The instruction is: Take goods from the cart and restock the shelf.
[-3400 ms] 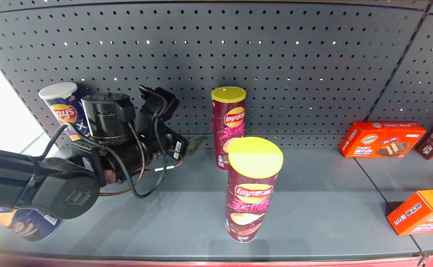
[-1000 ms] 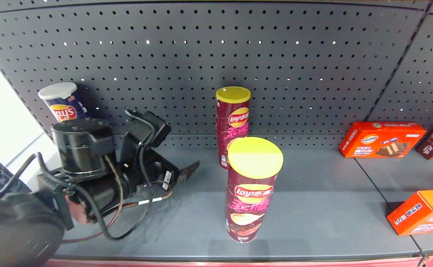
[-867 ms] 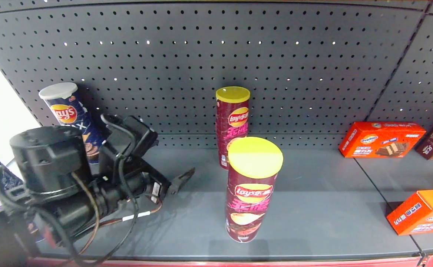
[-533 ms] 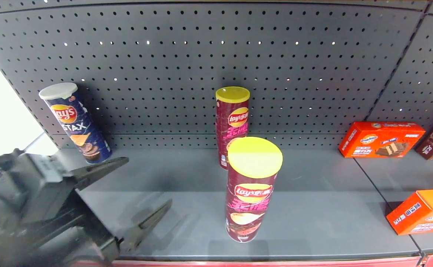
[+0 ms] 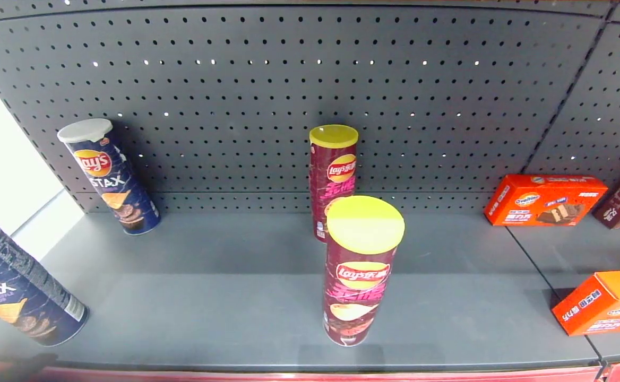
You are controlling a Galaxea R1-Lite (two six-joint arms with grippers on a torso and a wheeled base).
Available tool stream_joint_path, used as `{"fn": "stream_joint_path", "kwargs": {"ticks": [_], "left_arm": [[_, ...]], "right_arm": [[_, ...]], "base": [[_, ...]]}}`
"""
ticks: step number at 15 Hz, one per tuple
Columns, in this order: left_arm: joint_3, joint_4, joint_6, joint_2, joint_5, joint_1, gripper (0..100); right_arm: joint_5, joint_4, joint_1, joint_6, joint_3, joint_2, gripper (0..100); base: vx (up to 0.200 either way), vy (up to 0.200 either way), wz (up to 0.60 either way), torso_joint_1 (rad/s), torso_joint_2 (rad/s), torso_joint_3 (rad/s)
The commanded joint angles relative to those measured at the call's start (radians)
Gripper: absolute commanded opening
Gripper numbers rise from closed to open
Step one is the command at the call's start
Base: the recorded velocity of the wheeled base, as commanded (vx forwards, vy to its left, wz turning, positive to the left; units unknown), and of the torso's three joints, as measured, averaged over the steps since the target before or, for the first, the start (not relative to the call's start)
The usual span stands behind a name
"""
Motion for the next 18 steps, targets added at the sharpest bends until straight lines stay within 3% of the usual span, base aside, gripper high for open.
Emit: {"fn": "stream_joint_path", "kwargs": {"ticks": [1,2,4,8,11,12,13,16,18], "left_arm": [[0.010,0.225,-0.037,-0.310,-0.032,0.119,100],[0.036,0.224,-0.038,-0.310,-0.062,0.158,100],[0.050,0.259,-0.037,-0.310,-0.133,0.312,100],[0.050,0.328,-0.055,-0.352,-0.134,0.570,100],[0.050,0.331,-0.073,-0.359,-0.136,0.639,100],[0.050,0.330,-0.089,-0.402,-0.133,0.727,100],[0.050,0.331,-0.104,-0.434,-0.139,0.687,100],[0.050,0.331,-0.110,-0.457,-0.134,0.687,100],[0.050,0.331,-0.135,-0.457,-0.134,0.688,100]], "right_arm": [[0.000,0.000,0.000,0.000,0.000,0.001,100],[0.000,0.000,0.000,0.000,0.000,0.001,100],[0.000,0.000,0.000,0.000,0.000,0.001,100],[0.000,0.000,0.000,0.000,0.000,0.001,100],[0.000,0.000,0.000,0.000,0.000,0.001,100],[0.000,0.000,0.000,0.000,0.000,0.001,100],[0.000,0.000,0.000,0.000,0.000,0.001,100],[0.000,0.000,0.000,0.000,0.000,0.001,100],[0.000,0.000,0.000,0.000,0.000,0.001,100]], "base": [[0.000,0.000,0.00,0.000,0.00,0.000],[0.000,0.000,0.00,0.000,0.00,0.000],[0.000,0.000,0.00,0.000,0.00,0.000],[0.000,0.000,0.00,0.000,0.00,0.000],[0.000,0.000,0.00,0.000,0.00,0.000],[0.000,0.000,0.00,0.000,0.00,0.000],[0.000,0.000,0.00,0.000,0.00,0.000],[0.000,0.000,0.00,0.000,0.00,0.000],[0.000,0.000,0.00,0.000,0.00,0.000]]}}
